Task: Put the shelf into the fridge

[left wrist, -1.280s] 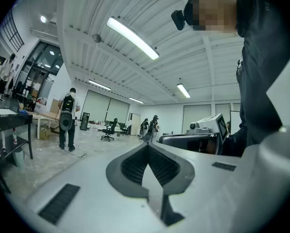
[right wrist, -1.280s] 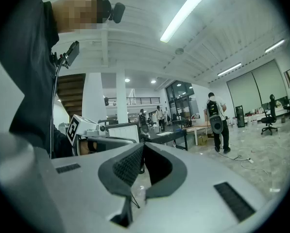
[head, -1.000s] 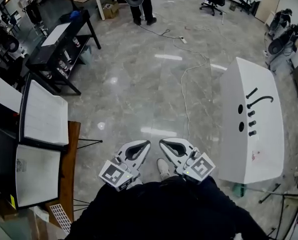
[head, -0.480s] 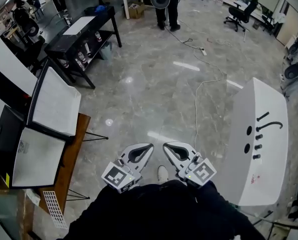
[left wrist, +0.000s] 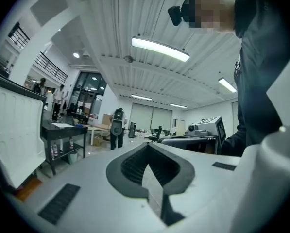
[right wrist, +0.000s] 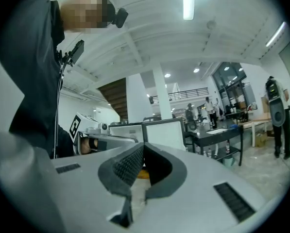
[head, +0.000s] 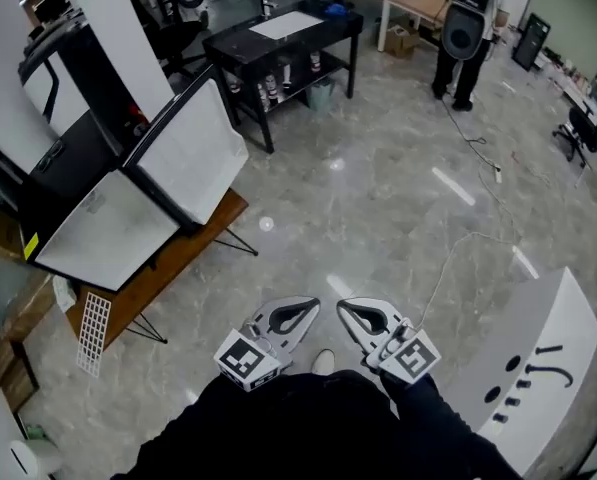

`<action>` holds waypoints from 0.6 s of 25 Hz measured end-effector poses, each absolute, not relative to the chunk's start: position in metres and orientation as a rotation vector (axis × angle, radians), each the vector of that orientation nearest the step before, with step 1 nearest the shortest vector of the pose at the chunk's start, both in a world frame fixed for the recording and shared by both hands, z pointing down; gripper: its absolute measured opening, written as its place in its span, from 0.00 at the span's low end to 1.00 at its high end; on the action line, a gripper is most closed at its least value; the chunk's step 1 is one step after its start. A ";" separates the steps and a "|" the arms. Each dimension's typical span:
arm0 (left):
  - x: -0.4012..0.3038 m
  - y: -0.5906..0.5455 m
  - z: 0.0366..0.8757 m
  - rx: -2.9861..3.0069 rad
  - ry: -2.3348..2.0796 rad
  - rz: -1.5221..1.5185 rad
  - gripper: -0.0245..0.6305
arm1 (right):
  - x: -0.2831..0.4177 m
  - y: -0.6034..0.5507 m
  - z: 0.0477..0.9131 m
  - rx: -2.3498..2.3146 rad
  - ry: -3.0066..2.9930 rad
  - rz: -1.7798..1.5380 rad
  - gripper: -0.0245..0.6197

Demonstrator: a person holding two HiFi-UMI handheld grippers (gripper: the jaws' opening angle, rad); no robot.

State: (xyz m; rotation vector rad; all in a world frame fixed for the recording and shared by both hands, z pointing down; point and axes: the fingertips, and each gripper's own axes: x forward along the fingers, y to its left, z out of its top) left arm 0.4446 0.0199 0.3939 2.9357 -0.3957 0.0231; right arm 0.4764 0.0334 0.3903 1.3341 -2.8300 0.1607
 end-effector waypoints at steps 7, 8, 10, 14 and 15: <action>0.334 0.005 0.426 2.775 -0.908 0.038 0.05 | 0.373 0.003 0.419 0.812 -3.022 0.226 0.05; 0.317 0.006 0.428 2.744 -0.987 0.030 0.05 | 0.356 0.001 0.418 0.734 -3.060 0.232 0.05; 0.280 0.012 0.432 2.681 -1.138 0.018 0.05 | 0.319 0.001 0.415 0.572 -3.125 0.242 0.05; 0.211 0.028 0.441 2.559 -1.373 -0.023 0.05 | 0.251 0.015 0.425 0.297 -3.113 0.263 0.05; 0.196 0.033 0.443 2.535 -1.414 -0.035 0.05 | 0.235 0.021 0.429 0.246 -3.093 0.261 0.05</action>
